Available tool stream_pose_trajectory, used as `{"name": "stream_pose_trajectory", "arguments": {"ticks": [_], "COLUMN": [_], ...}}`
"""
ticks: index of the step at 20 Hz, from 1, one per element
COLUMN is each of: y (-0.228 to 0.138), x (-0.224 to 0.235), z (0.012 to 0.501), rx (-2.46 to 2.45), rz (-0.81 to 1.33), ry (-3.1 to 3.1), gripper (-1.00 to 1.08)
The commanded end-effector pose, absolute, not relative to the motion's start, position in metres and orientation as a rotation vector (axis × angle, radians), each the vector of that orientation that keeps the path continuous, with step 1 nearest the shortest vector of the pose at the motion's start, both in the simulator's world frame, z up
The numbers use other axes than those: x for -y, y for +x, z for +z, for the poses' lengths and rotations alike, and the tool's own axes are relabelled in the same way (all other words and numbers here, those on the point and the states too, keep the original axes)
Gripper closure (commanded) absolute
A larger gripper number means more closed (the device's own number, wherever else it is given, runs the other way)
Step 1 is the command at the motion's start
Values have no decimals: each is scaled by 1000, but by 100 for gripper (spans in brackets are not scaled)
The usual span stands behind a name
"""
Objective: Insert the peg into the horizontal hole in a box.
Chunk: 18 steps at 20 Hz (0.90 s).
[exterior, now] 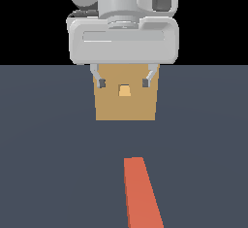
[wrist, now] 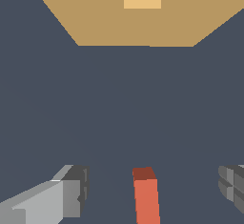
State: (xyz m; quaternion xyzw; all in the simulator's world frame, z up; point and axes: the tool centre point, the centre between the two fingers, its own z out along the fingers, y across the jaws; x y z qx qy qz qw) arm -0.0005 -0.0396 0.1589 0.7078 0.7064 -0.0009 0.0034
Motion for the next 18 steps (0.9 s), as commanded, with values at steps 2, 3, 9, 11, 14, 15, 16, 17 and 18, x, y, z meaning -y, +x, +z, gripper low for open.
{"name": "stream_pose_trajectory", "arguments": {"ticks": [2, 3, 9, 11, 14, 15, 16, 17, 18], "y": [1, 1, 6, 9, 13, 14, 15, 17, 18], "x": [69, 79, 141, 163, 193, 202, 211, 219, 226], "z": [148, 144, 119, 111, 99, 95, 92, 88, 85], "rx": [-2224, -2228, -2253, -2262, -2274, -2278, -2281, -2285, -2288], "rz": [-4, -4, -3, -3, -2, -2, -1, -1, -1], "ry": [2210, 2206, 2183, 2175, 2163, 2160, 2157, 2154, 2151], "gripper": [-92, -92, -92, -92, -92, -92, -92, -92, -92]}}
